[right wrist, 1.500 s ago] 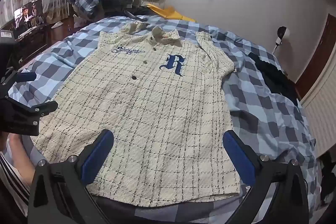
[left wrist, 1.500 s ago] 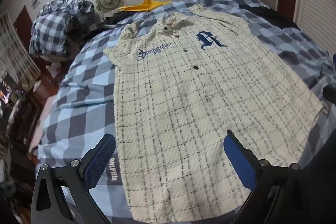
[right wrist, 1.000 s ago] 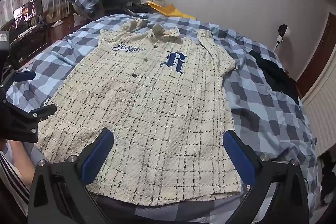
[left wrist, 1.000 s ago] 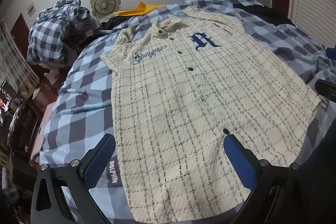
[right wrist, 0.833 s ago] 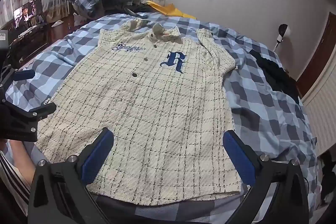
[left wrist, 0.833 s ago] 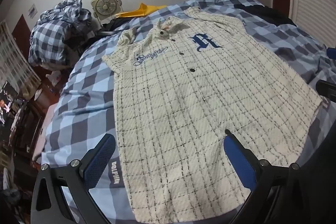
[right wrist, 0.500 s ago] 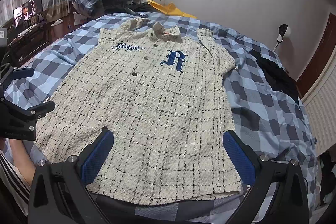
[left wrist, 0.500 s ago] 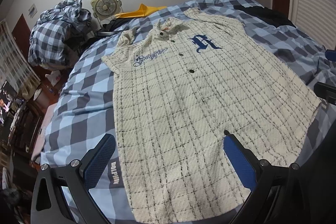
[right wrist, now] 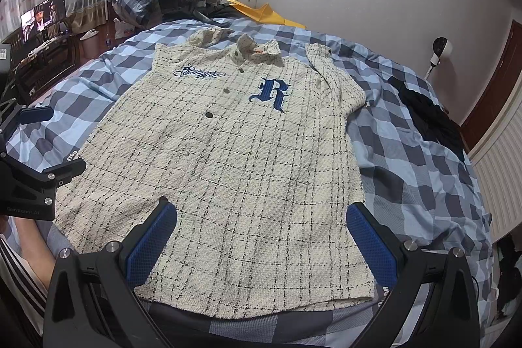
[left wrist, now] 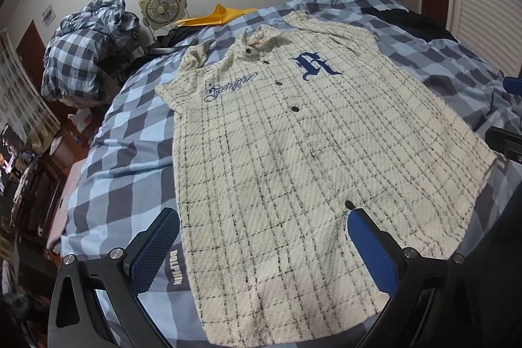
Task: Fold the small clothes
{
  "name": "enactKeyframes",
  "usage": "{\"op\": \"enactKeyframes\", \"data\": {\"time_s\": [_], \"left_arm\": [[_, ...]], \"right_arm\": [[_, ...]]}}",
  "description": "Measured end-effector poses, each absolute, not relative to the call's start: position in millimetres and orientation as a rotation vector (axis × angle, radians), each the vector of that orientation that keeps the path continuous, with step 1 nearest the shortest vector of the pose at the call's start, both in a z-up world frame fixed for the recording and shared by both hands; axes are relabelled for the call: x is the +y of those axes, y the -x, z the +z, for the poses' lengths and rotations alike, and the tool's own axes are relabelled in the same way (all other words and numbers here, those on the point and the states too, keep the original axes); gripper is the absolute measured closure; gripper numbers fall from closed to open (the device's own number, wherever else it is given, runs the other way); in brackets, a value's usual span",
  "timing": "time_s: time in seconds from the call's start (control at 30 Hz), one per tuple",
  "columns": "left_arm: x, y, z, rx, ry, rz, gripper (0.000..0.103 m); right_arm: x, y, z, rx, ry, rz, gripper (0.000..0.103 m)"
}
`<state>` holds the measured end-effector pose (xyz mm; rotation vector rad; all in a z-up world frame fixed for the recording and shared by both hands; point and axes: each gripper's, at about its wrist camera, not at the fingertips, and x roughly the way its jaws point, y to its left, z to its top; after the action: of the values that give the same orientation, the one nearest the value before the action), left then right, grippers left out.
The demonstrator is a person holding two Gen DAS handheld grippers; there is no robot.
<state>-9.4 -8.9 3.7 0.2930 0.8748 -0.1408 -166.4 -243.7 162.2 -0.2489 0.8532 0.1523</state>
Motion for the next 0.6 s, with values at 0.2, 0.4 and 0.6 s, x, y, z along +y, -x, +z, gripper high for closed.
{"op": "enactKeyframes", "data": {"time_s": [0.2, 0.4, 0.6], "left_arm": [[-7.0, 8.6, 3.7, 0.882, -0.284, -0.144, 0.000], [-6.7, 8.3, 3.4, 0.882, -0.284, -0.145, 0.000], [-7.2, 8.1, 3.3, 0.883, -0.283, -0.145, 0.000]], "right_arm": [[-243.6, 166.3, 162.5, 0.854, 0.250, 0.153, 0.001], [-243.4, 166.6, 162.0, 0.854, 0.249, 0.153, 0.001], [-243.3, 166.5, 162.1, 0.855, 0.249, 0.153, 0.001]]}}
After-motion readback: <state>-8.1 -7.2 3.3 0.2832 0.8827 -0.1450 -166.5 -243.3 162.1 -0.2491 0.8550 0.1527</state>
